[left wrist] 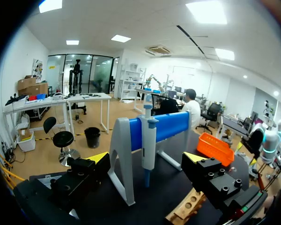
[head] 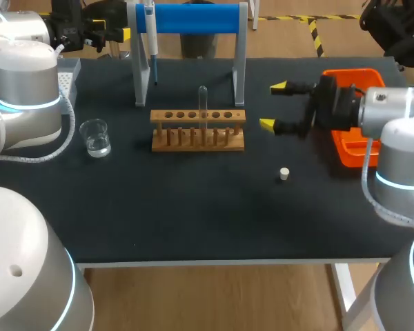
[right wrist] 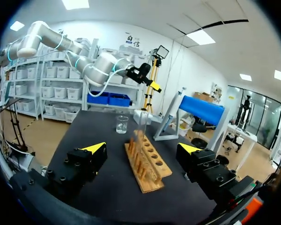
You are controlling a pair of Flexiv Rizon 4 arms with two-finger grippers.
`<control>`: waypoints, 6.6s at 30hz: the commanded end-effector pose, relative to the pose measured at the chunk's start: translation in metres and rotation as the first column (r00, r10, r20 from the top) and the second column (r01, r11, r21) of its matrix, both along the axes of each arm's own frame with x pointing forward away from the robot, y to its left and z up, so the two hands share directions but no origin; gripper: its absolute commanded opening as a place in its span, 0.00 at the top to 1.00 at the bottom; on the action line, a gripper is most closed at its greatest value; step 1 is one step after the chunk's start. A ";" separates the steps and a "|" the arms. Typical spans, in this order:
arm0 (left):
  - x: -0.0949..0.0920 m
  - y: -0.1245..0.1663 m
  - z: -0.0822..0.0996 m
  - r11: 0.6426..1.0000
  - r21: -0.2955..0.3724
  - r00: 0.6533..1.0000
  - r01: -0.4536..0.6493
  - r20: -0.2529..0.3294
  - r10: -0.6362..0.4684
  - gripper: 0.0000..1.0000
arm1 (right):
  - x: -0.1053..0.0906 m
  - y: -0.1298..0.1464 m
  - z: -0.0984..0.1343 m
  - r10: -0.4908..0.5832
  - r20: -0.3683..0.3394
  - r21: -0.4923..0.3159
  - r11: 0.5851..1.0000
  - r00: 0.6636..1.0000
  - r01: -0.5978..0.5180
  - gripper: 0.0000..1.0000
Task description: Invert the test tube, pick up the pipette, mount the tip to pipette, aspirate from beaker and dispense into the tube, eject the tip, return the pipette, and cap with the stopper.
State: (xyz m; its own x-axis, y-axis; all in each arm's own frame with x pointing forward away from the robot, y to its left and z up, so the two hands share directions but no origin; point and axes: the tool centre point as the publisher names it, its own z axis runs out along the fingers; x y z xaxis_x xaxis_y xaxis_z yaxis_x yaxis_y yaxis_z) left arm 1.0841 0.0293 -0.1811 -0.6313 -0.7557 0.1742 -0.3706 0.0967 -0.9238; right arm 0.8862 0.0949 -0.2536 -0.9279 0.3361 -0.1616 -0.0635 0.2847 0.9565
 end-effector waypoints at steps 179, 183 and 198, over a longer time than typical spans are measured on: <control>-0.219 -0.084 -0.075 0.957 0.090 0.919 0.275 0.269 -0.289 0.00 | 0.056 0.153 -0.025 0.389 -0.094 0.249 0.901 0.917 -0.357 1.00; -0.219 -0.084 -0.075 0.957 0.090 0.919 0.275 0.269 -0.289 0.00 | 0.056 0.152 -0.023 0.394 -0.091 0.251 0.898 0.915 -0.361 1.00; -0.219 -0.084 -0.075 0.957 0.090 0.919 0.275 0.269 -0.289 0.00 | 0.057 0.150 -0.009 0.445 -0.095 0.262 0.874 0.891 -0.409 1.00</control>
